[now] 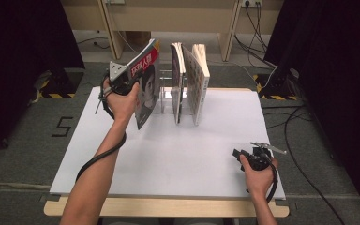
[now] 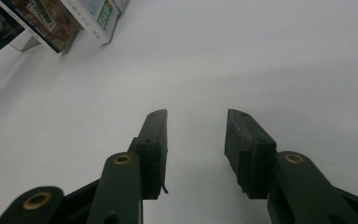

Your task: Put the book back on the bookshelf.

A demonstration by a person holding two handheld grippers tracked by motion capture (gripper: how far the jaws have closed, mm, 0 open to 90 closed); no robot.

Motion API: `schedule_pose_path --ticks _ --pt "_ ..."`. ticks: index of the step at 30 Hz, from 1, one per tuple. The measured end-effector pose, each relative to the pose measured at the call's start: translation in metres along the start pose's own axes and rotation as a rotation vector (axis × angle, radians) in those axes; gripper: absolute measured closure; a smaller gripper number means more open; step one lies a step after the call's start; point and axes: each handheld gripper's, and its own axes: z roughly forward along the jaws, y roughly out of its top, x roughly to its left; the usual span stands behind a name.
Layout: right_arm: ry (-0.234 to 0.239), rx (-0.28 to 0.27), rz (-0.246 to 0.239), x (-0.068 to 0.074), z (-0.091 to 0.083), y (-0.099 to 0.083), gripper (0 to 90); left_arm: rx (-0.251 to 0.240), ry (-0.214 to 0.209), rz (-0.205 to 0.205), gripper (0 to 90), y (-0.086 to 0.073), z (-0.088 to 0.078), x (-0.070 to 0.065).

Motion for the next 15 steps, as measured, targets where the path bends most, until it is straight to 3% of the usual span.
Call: schedule_pose_path --ticks 8,12,15 --pt "0.001 -0.003 -0.010 -0.0005 0.0010 -0.0002 59.6 0.000 0.000 -0.011 86.4 0.0012 0.0048 0.0014" --pt "0.003 0.008 0.018 0.0001 0.0016 -0.0007 59.6 0.004 0.000 -0.006 86.5 0.0013 0.0083 0.0006" --pt "0.001 0.008 -0.001 -0.0005 0.0014 -0.0003 59.6 0.003 0.000 -0.002 86.4 0.0021 0.0104 -0.0004"
